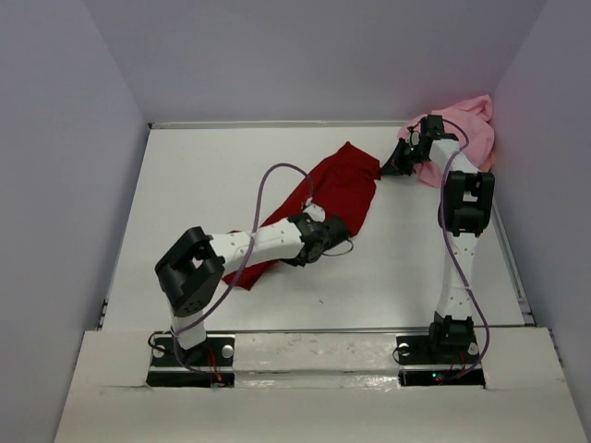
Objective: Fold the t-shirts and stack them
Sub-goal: Flatten out the tshirt
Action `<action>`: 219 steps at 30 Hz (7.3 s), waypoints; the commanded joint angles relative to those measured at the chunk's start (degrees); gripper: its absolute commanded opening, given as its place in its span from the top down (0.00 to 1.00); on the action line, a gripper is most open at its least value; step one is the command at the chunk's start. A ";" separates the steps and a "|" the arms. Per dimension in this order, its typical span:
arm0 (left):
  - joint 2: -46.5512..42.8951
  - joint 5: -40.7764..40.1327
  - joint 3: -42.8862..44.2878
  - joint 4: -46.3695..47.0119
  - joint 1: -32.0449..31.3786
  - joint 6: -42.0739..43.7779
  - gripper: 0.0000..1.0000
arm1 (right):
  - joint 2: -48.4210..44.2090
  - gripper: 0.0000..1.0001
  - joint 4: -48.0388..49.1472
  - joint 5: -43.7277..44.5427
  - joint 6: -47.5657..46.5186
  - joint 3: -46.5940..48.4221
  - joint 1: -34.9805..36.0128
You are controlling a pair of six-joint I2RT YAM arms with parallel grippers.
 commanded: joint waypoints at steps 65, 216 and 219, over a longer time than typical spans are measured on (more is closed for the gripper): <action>23.39 27.93 55.50 10.40 63.04 17.58 1.00 | -4.68 1.00 -0.93 3.95 -1.36 -1.26 0.58; -13.79 49.04 -11.69 16.91 58.90 -2.99 1.00 | -12.77 1.00 6.01 -9.93 6.81 5.77 0.58; -12.65 46.83 -4.13 16.12 59.25 -1.40 1.00 | -13.30 1.00 6.10 -11.94 7.95 5.59 0.58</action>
